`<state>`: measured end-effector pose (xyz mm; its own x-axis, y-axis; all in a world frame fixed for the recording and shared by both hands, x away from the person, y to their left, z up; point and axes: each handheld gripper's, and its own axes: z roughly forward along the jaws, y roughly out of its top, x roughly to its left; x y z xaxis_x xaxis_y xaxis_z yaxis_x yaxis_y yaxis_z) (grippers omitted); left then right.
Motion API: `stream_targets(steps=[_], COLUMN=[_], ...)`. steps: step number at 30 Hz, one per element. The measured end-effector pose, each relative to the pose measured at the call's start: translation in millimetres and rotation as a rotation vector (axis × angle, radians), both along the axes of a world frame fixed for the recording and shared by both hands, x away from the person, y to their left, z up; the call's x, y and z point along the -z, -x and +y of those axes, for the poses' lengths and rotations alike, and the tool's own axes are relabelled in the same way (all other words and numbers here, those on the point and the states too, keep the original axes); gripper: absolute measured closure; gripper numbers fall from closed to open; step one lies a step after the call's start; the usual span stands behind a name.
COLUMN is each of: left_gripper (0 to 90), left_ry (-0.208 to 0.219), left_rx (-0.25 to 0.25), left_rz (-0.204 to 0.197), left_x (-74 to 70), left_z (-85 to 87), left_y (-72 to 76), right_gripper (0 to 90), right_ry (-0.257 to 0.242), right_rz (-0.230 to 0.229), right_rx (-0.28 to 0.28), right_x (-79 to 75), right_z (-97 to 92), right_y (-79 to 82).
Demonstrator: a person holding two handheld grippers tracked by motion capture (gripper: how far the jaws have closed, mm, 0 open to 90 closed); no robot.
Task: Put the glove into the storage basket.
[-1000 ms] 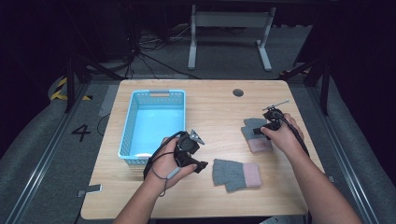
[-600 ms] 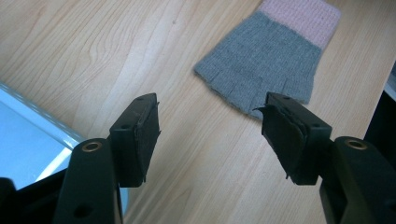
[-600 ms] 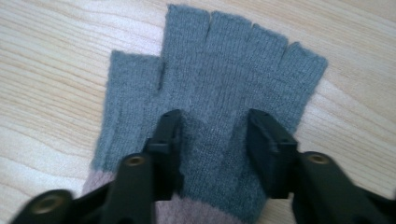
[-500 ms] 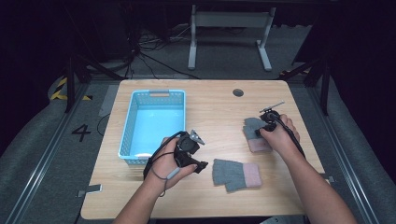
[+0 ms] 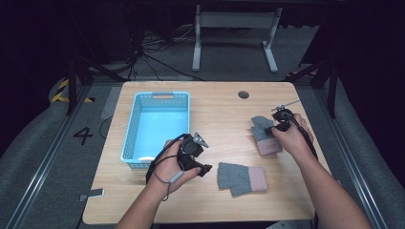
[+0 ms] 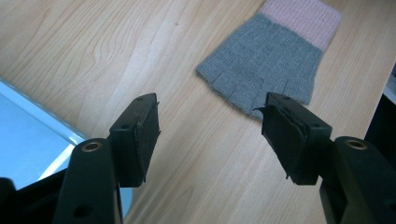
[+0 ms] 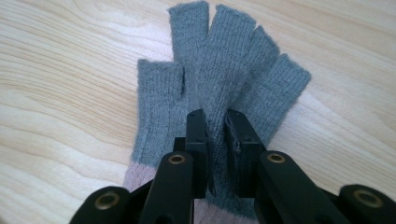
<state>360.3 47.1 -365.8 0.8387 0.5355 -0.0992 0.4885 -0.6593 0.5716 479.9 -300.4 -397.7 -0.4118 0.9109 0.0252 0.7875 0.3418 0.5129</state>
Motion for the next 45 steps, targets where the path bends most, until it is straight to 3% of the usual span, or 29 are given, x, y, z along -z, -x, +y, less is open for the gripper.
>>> stream_targets(steps=[14,20,21,23,24,25,32,33,36,37,45], left_gripper=[37.3,37.3,37.3,37.2,37.2,37.2,37.2,37.2,37.2,37.1,37.1], left_ry=[0.0,-0.001,-0.001,-0.001,-0.001,-0.002,-0.004,-0.004,-0.004,-0.006,-0.005], left_rx=[-0.001,0.001,-0.001,-0.001,-0.001,0.001,0.004,0.004,0.003,0.002,0.0], left_rz=[-0.005,-0.004,-0.006,-0.005,-0.005,-0.005,-0.007,-0.005,-0.004,-0.004,-0.002], left_x=[-1.6,-2.3,-2.5,-2.4,-2.4,-2.3,-1.9,-1.9,-1.8,-1.7,-0.2], left_z=[0.5,0.6,0.7,0.6,0.6,0.4,-0.2,-0.3,0.0,0.1,-1.1], left_y=[1.0,1.7,1.9,1.9,1.9,1.8,2.0,2.3,2.4,2.2,2.4], right_gripper=[80.8,80.6,80.6,80.6,80.6,80.5,80.3,80.2,80.1,80.0,79.8], right_ry=[-0.004,-0.027,-0.026,-0.031,-0.031,-0.027,-0.041,-0.033,-0.029,-0.021,-0.008], right_rz=[-0.064,-0.059,-0.058,-0.05,-0.05,-0.047,-0.035,-0.029,-0.019,-0.005,0.042], right_rx=[-0.065,-0.137,-0.186,-0.237,-0.237,-0.284,-0.394,-0.438,-0.474,-0.519,-0.612], right_x=[-36.9,-46.5,-49.6,-52.0,-52.0,-53.6,-52.9,-51.4,-50.0,-47.6,-32.3], right_z=[2.0,7.0,11.0,15.8,15.8,21.8,40.5,47.5,52.4,58.3,73.4], right_y=[25.7,37.7,43.6,49.9,49.9,56.8,74.6,80.0,84.0,88.4,101.8])
